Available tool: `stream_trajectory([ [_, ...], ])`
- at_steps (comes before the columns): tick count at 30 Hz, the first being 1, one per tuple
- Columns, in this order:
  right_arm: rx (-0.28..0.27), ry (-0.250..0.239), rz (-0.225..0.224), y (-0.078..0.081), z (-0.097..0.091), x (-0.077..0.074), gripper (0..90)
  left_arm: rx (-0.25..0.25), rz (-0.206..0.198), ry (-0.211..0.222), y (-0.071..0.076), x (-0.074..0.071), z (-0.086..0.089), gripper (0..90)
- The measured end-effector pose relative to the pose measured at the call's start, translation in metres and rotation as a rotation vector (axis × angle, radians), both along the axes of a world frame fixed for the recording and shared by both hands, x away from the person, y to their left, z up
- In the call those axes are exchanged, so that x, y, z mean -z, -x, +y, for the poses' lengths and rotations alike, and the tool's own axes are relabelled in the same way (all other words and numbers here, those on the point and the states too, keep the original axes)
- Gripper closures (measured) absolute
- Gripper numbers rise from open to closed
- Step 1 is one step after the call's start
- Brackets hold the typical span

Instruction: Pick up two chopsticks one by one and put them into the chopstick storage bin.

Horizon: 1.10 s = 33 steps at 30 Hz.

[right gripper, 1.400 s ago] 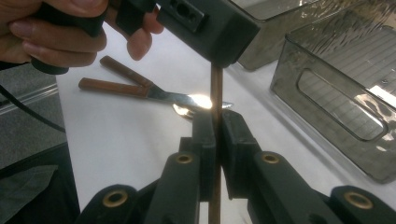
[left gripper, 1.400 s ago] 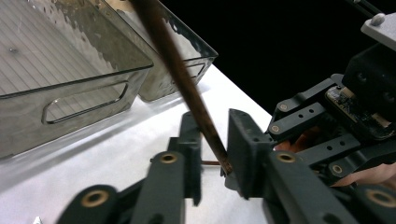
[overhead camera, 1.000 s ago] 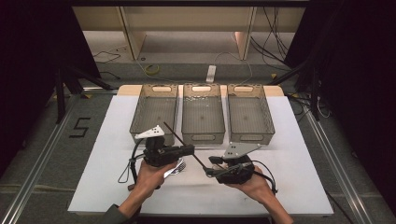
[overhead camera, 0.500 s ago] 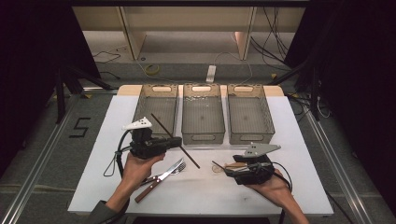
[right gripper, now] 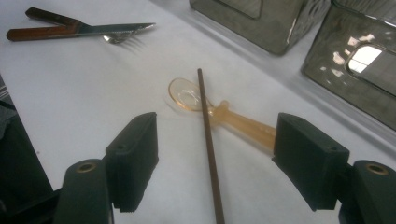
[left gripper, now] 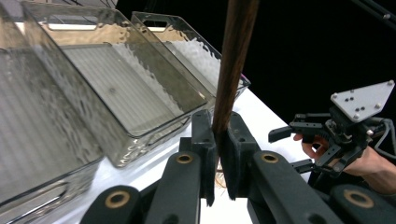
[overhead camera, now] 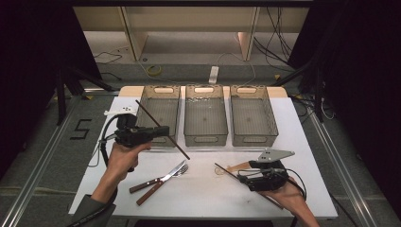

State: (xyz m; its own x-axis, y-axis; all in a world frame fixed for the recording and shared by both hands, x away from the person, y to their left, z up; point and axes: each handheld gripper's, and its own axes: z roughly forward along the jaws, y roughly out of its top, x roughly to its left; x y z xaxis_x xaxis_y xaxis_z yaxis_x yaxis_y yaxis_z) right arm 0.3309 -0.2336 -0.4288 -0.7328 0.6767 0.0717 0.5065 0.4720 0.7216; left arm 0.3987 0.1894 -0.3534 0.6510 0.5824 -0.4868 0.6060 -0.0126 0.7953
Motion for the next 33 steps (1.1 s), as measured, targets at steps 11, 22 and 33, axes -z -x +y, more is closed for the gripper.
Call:
stream_trajectory([
  [11, -0.004, 0.005, 0.012, 0.005, -0.005, 0.002, 29.1, -0.05, 0.036, -0.068, -0.033, -0.017, 0.026, 84.0],
  [22, -0.013, 0.014, 0.006, 0.006, -0.003, 0.003, 29.1, -0.106, 0.074, -0.085, -0.068, -0.032, 0.039, 83.8],
  [33, -0.031, 0.01, 0.003, 0.01, -0.001, 0.004, 28.6, -0.146, 0.082, -0.181, -0.092, -0.029, 0.026, 83.7],
])
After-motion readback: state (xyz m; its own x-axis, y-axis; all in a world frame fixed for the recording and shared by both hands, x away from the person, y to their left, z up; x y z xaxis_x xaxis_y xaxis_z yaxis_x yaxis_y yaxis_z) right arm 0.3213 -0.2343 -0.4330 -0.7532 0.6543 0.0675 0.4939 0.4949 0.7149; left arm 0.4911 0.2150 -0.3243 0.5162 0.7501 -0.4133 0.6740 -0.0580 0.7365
